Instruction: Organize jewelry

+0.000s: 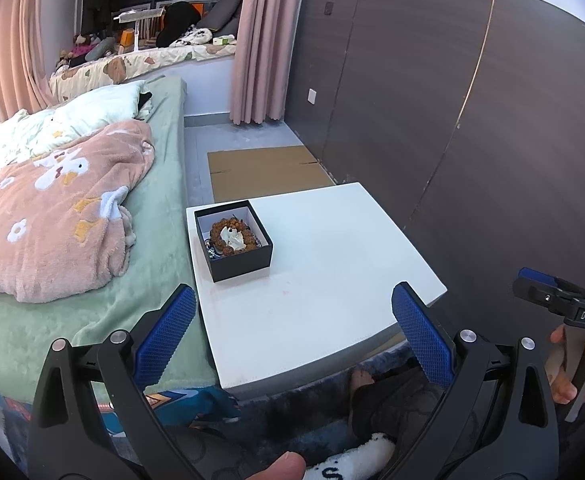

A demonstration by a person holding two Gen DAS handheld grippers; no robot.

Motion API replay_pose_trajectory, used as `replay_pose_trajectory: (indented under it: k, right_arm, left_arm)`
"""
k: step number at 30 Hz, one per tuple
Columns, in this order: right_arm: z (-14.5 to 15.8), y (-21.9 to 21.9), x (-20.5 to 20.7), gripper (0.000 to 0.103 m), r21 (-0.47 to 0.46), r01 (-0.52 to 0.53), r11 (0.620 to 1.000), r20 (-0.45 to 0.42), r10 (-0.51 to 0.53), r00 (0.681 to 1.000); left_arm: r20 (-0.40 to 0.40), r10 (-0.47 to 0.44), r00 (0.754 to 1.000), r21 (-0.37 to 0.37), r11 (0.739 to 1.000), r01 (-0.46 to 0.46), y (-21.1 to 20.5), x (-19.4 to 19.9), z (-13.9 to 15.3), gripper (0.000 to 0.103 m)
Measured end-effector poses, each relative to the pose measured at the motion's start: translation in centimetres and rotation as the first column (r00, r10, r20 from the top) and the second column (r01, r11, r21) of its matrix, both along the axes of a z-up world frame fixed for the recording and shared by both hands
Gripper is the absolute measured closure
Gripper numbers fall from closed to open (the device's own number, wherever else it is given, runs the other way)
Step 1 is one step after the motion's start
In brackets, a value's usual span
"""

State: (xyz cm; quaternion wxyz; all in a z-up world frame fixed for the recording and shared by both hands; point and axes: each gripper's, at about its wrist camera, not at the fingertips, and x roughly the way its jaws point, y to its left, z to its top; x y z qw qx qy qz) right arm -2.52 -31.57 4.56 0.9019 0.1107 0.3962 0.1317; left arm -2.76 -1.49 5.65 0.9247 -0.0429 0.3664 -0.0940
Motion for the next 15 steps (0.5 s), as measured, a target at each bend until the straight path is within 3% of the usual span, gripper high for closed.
replay_pose_trajectory:
  k: [15]
  right_arm:
    - [1.3, -1.1, -0.9, 0.008, -0.022, 0.009, 1.000, 0.016, -0.009, 1.000]
  left_arm:
    - [0.024, 0.020, 1.000, -0.006, 1.000, -0.020, 0.5, -0.7, 0.7, 0.005]
